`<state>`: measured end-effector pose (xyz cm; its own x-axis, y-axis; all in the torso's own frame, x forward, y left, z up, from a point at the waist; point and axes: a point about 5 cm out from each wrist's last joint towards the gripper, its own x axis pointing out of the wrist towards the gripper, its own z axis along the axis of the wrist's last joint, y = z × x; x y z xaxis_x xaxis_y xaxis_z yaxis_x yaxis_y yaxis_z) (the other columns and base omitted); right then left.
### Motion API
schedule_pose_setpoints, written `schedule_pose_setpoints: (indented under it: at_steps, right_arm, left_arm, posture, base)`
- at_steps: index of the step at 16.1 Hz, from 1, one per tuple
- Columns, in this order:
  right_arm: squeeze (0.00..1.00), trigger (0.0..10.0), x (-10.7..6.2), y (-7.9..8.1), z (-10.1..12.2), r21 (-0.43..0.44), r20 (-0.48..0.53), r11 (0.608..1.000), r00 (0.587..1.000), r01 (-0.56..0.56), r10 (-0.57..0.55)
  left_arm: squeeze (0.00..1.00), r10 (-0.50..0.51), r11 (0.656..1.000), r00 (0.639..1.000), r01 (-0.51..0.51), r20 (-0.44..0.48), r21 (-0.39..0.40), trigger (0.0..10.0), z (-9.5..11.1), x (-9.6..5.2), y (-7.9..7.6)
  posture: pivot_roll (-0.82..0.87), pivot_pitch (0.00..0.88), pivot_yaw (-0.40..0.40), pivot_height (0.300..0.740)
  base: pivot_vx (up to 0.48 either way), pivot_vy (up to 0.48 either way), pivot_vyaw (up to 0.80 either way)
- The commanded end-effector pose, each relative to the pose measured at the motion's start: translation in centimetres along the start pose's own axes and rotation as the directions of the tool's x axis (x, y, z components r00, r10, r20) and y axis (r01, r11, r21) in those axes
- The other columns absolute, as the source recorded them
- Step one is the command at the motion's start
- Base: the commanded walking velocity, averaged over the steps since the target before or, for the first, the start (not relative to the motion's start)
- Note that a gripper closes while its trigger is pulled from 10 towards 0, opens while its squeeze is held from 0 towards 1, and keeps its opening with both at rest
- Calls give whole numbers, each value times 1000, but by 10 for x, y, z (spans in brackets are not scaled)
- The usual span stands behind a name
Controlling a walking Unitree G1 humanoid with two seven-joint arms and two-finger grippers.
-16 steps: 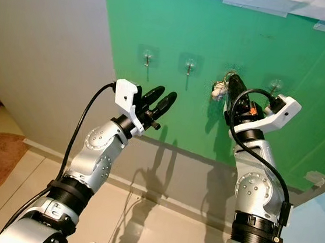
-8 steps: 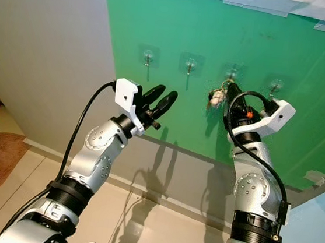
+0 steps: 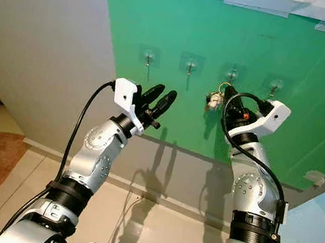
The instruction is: Hang keys on a hook
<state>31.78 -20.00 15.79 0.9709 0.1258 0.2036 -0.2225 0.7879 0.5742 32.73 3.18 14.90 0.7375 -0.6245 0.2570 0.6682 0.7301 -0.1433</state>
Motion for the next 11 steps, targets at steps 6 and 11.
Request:
schedule_pose_setpoints:
  at_steps: [6,11]
  right_arm:
    - [1000,10000,1,-2,4,-27,35,1000,999,-13,14]
    - [1000,10000,-8,-6,7,-31,65,999,998,-8,10]
  left_arm:
    - [0,5,1000,1000,-5,3,19,10000,4,3,0]
    - [0,41,999,999,-41,-16,15,10000,1,3,4]
  posture:
    - [-143,3,7,740]
    - [-148,3,12,740]
  base:
    - [0,0,0]
    - [0,0,0]
